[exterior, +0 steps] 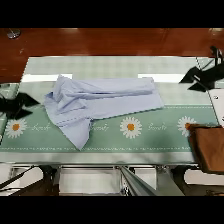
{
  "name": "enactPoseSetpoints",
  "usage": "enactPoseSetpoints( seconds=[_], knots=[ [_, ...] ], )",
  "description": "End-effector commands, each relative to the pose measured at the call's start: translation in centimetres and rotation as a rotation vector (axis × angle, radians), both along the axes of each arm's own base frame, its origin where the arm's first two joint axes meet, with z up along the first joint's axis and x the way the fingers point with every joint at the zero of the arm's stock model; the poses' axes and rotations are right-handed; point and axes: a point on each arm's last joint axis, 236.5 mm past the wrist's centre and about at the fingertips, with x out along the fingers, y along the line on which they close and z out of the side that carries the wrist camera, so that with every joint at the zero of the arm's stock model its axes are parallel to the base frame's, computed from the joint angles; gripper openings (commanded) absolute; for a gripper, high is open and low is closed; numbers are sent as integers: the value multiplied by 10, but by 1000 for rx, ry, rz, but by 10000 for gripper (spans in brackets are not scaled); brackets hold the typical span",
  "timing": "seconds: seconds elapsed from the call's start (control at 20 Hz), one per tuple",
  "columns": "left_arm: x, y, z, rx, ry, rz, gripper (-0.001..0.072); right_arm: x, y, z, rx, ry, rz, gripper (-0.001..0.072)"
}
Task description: Fold the shirts.
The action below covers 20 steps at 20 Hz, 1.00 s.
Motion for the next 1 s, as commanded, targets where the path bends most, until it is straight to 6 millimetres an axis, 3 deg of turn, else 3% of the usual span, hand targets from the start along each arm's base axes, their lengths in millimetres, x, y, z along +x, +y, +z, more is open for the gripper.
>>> enactPoseSetpoints(
  seconds=[0.0, 0.1, 0.25, 0.55, 0.8, 0.85, 0.9, 0.95],
  knots=[
    [-71, -31, -37, -163, 66, 132, 702, -36, 15, -28, 81, -63, -116, 625],
    [-72, -39, -40, -239, -17, 234, 701, -45, 54, -29, 237, -141, -126, 625],
    [-78, -56, -61, -255, -8, 259, 701, -59, 82, -27, 346, -172, -88, 625],
    [-40, -84, -69, -246, -117, 224, 700, -72, 88, -33, 356, -136, -50, 624],
    [-31, -94, -77, -214, -107, 177, 676, -70, 86, -33, 348, -145, -59, 624],
    [-29, -95, -76, -214, -112, 167, 284, -67, 84, -34, 340, -153, -69, 624],
    [-28, -97, -72, -211, -131, 134, 36, -62, 75, -36, 310, -166, -92, 625],
    [-26, -98, -67, -215, -144, 112, 18, -56, 63, -40, 272, -173, -134, 625]
  ],
)
